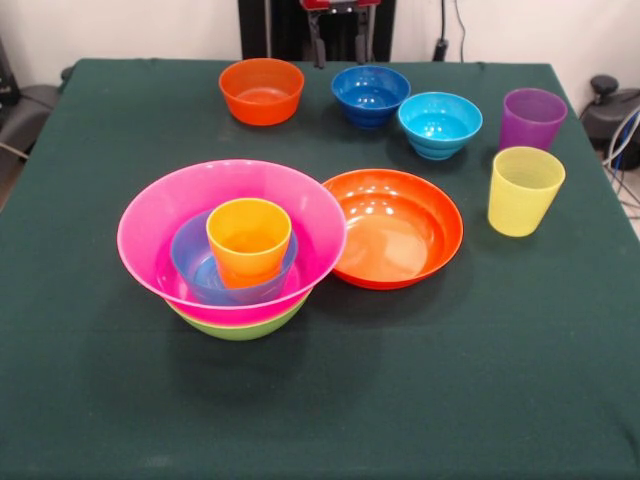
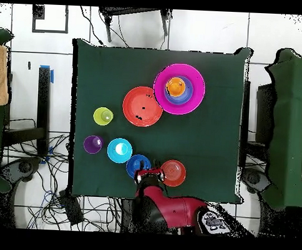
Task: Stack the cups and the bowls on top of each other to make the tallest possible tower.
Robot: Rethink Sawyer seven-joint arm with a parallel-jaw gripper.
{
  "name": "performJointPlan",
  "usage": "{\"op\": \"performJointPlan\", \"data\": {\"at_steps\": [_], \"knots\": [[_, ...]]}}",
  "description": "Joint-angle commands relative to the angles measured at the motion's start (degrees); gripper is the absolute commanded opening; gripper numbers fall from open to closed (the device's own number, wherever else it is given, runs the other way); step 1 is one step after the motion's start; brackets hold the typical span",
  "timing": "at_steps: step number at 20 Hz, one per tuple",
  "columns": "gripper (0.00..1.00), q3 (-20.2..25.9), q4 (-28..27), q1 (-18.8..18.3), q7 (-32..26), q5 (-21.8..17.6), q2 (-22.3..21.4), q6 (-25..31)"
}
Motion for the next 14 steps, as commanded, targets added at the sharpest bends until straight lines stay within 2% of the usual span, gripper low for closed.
{"op": "performJointPlan", "data": {"at_steps": [1, 4, 8, 14], "knots": [[1.00, 1.2, -5.2, 4.3, 4.9, 1.8, -1.1, 7.3], [1.00, 5.0, -5.8, 3.2, 4.9, 3.5, -5.6, 15.6], [1.00, 7.1, -8.5, 3.6, 3.8, 7.3, -8.9, 24.5], [1.00, 9.1, -12.8, 3.3, 3.4, 9.0, -8.8, 30.3]]}}
